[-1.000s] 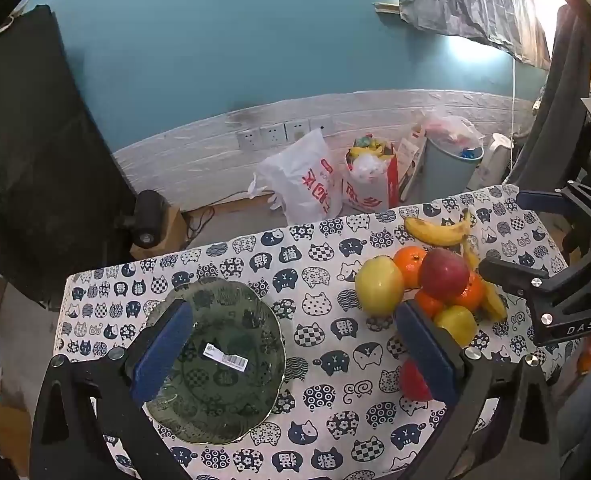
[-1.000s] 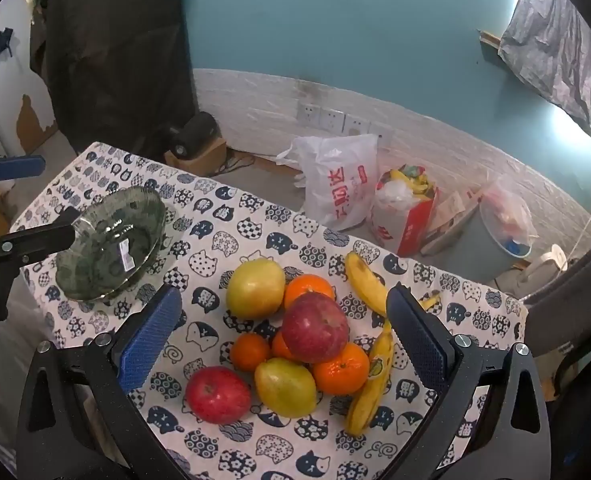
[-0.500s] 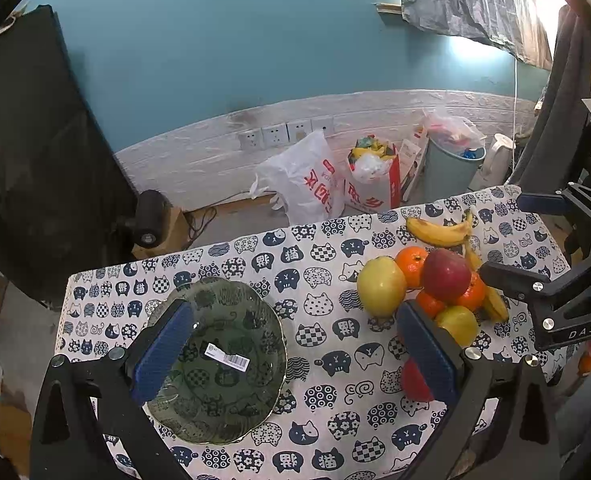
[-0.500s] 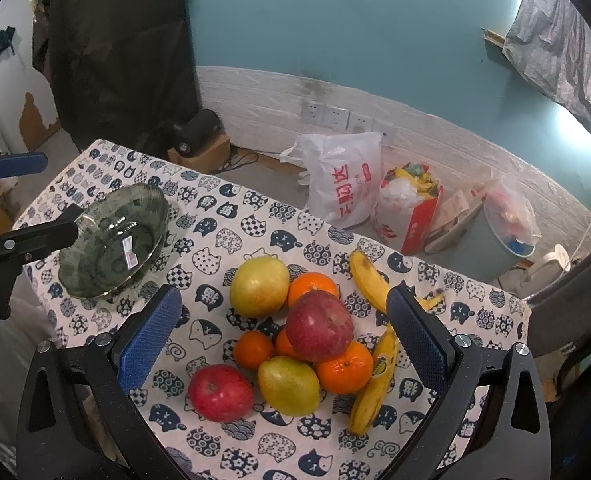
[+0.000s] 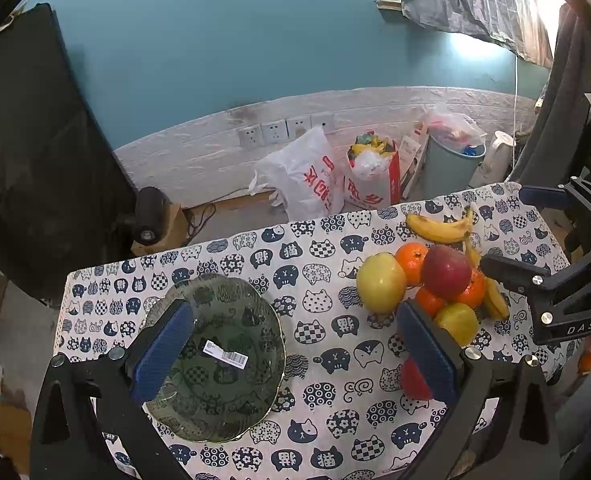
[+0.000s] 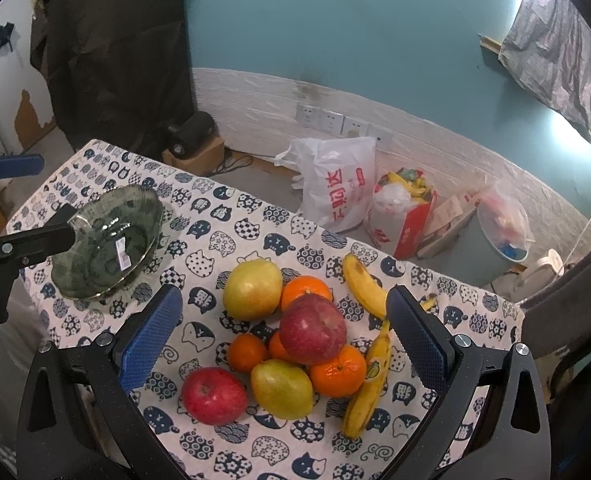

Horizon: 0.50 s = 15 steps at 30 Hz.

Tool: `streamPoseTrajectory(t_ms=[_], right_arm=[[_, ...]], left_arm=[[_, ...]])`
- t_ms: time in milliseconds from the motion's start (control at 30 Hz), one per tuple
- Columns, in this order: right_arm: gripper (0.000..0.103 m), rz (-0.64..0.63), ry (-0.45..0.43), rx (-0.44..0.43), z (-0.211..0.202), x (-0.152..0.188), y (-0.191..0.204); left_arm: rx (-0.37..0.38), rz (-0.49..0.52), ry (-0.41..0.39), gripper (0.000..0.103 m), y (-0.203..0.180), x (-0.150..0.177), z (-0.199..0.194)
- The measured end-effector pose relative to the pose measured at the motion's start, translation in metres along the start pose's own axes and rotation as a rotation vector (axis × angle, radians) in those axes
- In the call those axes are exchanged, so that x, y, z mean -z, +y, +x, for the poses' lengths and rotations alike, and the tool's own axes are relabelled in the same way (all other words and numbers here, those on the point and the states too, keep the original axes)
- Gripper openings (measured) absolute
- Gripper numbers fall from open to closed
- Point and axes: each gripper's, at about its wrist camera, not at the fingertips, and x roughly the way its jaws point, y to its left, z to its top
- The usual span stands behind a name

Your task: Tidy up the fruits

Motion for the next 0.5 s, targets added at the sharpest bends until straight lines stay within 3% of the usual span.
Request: streamPoseTrajectory(t_ms=[500], right_arm=[[0.100,0.011,0.026,-0.005,0.0021,0.0015,-0.0014]], left_arm=[[0.001,0.003,0.009,0.102,-0.0030,0.0029,0.0030]])
